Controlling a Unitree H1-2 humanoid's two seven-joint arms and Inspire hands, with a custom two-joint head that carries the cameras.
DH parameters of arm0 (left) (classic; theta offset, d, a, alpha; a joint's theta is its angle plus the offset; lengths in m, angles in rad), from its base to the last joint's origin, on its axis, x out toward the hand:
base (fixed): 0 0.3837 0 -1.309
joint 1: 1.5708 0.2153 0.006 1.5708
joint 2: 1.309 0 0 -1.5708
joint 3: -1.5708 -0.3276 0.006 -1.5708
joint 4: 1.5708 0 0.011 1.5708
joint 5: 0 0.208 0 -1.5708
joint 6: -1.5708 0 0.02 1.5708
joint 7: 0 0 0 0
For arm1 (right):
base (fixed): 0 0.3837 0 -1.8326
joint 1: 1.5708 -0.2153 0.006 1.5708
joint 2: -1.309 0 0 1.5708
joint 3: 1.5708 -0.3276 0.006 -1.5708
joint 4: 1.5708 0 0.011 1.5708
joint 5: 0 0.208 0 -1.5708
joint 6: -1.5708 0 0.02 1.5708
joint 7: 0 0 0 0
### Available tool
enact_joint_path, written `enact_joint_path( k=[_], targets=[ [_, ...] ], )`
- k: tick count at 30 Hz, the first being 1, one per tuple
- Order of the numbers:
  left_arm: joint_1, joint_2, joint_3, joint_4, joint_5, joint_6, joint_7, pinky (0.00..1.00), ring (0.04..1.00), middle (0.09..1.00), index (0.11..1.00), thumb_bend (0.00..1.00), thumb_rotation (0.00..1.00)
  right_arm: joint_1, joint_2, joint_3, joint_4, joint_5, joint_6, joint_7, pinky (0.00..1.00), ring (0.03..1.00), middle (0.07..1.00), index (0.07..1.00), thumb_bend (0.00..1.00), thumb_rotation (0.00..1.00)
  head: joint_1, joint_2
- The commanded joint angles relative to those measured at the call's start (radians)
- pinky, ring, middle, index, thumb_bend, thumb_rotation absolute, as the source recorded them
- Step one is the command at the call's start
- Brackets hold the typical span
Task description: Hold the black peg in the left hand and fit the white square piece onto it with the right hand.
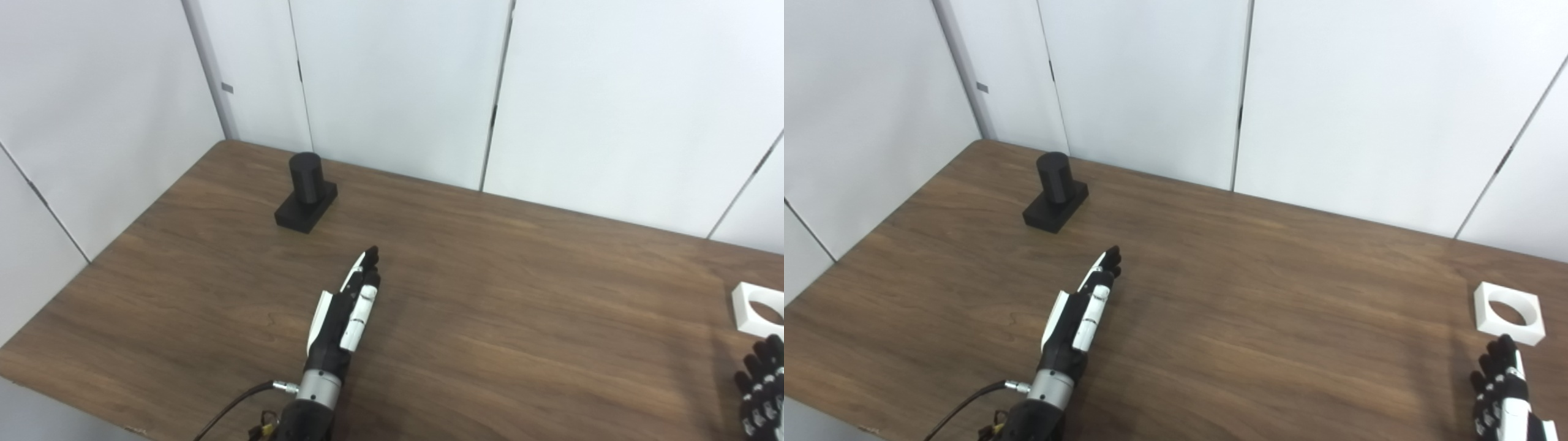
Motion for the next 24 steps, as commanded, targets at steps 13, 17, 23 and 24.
enact_joint_path(
  k=[13, 17, 23, 24],
  targets=[
    [0.026, -0.02, -0.005, -0.021, 0.075, -0.03, 0.049, 0.92, 0.945, 0.964, 0.96, 0.46, 0.83, 0.015, 0.001, -0.01, 0.003, 0.012, -0.027, 0.002, 1.0, 1.0, 1.0, 1.0, 0.54, 1.0, -0.065, -0.006],
    [0.036, -0.01, -0.006, -0.095, 0.128, 0.005, 0.056, 0.94, 0.955, 0.959, 0.965, 0.45, 0.69, 0.021, 0.008, -0.014, -0.004, 0.012, -0.021, -0.007, 1.0, 1.0, 0.995, 1.0, 0.49, 1.0, -0.08, -0.003],
    [0.0, 0.017, 0.027, -0.23, 0.144, 0.099, 0.03, 0.88, 0.912, 0.928, 0.941, 0.5, 0.49, 0.034, 0.008, -0.009, -0.015, -0.017, -0.017, -0.019, 1.0, 1.0, 1.0, 1.0, 0.48, 1.0, -0.084, 0.002],
    [-0.013, 0.024, 0.036, -0.249, 0.155, 0.118, 0.029, 0.89, 0.921, 0.93, 0.946, 0.51, 0.44, 0.036, 0.009, -0.009, -0.015, -0.019, -0.018, -0.02, 1.0, 1.0, 1.0, 1.0, 0.49, 1.0, -0.084, 0.003]
  ],
)
